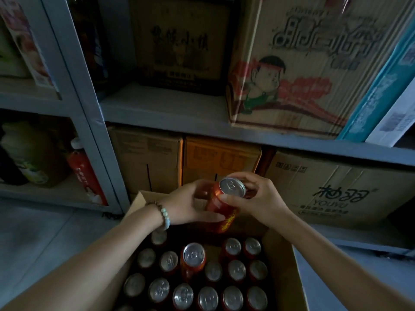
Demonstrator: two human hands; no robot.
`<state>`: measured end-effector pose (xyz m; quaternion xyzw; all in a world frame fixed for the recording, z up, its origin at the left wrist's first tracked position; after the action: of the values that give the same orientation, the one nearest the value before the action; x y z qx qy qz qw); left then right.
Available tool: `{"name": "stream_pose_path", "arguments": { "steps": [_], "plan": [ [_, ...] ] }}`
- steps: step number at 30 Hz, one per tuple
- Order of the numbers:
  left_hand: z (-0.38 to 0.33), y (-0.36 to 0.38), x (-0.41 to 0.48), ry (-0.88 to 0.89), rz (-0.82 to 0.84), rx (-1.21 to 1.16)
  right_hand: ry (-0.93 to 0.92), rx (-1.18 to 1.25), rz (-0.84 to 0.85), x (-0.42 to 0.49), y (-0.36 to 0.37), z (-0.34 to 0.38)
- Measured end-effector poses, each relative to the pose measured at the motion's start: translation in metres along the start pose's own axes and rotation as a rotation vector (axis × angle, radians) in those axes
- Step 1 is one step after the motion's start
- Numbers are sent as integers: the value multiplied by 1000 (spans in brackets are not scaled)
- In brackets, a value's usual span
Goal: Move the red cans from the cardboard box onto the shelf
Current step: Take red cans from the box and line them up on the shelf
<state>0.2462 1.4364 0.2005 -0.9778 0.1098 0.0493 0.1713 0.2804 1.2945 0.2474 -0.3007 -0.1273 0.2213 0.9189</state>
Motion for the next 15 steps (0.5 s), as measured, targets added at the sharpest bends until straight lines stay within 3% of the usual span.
{"name": "stream_pose_path", "arguments": {
  "steps": [10,15],
  "plan": [
    [-326,-127,-64,236,-191,-166,-187,178,-55,32,-196,297],
    [-485,-190,-88,298,-169,-278,-215,182,98,62,-293,436]
  ]
}}
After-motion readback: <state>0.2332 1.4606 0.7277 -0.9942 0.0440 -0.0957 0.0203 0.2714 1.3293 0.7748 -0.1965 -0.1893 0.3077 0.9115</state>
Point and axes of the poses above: each hand's wrist, its own x-axis towards the middle knuckle, its own y-axis out of the palm, z = x × y, the point moved 8 cm from there along x, towards the middle knuckle, and after that the axes turned 8 degrees about -x, right-handed, at the moved point
